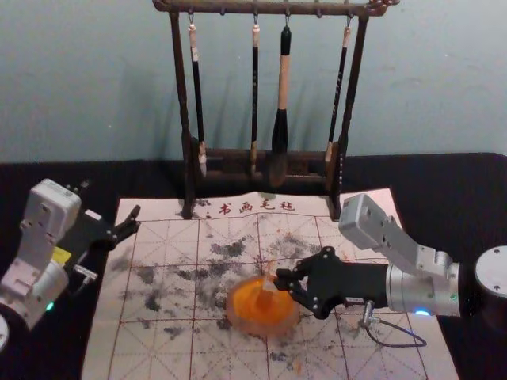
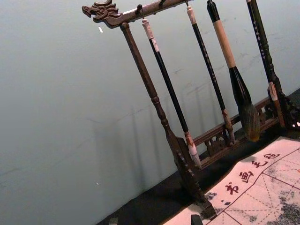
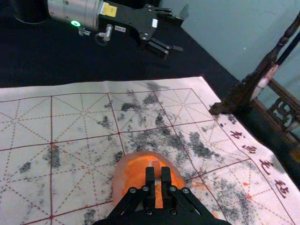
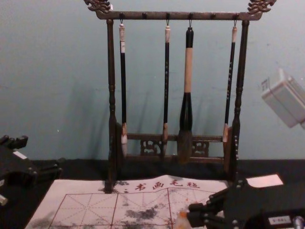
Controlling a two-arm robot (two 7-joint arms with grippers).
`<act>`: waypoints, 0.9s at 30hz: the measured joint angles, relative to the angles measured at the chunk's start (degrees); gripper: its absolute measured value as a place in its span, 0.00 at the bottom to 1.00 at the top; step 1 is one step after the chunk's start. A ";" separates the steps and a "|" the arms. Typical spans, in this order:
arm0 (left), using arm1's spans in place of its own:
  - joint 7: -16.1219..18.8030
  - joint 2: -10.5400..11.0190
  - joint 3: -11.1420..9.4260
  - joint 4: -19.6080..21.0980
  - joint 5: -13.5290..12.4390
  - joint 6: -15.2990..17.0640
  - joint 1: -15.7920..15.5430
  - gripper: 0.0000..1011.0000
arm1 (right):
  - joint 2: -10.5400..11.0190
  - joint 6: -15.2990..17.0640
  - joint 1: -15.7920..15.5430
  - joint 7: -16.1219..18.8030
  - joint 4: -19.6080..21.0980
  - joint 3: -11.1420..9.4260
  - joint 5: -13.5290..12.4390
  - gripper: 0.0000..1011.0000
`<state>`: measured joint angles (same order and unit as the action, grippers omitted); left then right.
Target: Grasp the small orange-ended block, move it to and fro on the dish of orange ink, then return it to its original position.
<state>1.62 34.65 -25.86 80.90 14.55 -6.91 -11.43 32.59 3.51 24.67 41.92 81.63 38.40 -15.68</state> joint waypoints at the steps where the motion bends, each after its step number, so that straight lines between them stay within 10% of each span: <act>1: 0.00 0.00 0.00 0.00 0.00 0.00 0.00 0.99 | -0.03 0.00 0.03 -0.05 -0.10 -0.05 0.00 0.05; 27: 0.00 0.00 0.00 0.00 0.00 0.00 0.00 0.99 | 3.25 0.09 -3.06 -0.38 4.11 -2.60 -1.93 0.05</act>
<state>1.62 34.65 -25.86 80.90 14.55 -6.91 -11.43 35.84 3.59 21.61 41.54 85.73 35.80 -17.61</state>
